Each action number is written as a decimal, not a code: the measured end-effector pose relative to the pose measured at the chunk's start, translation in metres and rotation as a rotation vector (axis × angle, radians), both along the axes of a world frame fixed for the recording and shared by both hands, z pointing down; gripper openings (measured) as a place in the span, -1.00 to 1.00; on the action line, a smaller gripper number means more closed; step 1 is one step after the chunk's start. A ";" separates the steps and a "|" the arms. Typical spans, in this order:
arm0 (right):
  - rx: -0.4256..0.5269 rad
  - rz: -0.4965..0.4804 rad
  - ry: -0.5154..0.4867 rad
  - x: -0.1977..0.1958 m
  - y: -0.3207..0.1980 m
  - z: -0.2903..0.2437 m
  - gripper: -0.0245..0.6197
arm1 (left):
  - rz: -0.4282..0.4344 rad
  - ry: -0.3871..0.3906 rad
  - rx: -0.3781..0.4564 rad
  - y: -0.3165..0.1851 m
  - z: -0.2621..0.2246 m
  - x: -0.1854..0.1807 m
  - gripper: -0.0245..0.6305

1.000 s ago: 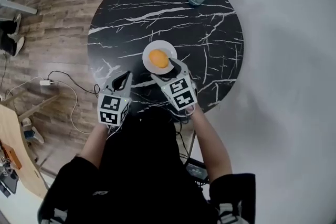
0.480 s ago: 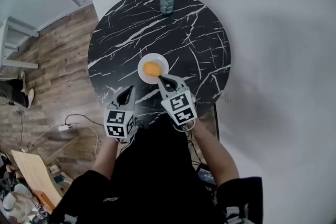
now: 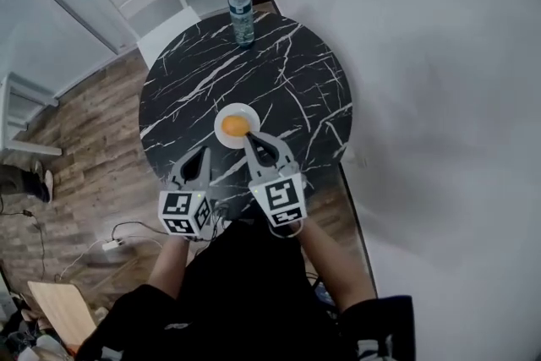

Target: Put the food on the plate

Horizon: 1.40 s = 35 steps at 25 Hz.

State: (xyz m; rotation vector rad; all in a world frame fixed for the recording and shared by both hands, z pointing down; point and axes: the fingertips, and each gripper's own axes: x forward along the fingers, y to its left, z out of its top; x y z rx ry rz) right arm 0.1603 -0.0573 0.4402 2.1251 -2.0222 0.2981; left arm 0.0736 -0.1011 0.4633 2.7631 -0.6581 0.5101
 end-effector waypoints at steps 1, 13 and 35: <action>0.022 0.023 0.007 0.000 0.003 -0.009 -0.94 | 0.004 0.023 0.022 0.000 -0.010 0.000 -0.93; 0.257 0.137 0.172 -0.024 0.038 -0.138 -0.94 | 0.074 0.237 0.230 0.017 -0.129 -0.020 -0.93; 0.282 0.221 0.193 -0.007 0.053 -0.166 -0.94 | 0.021 0.285 0.266 0.002 -0.161 -0.024 -0.93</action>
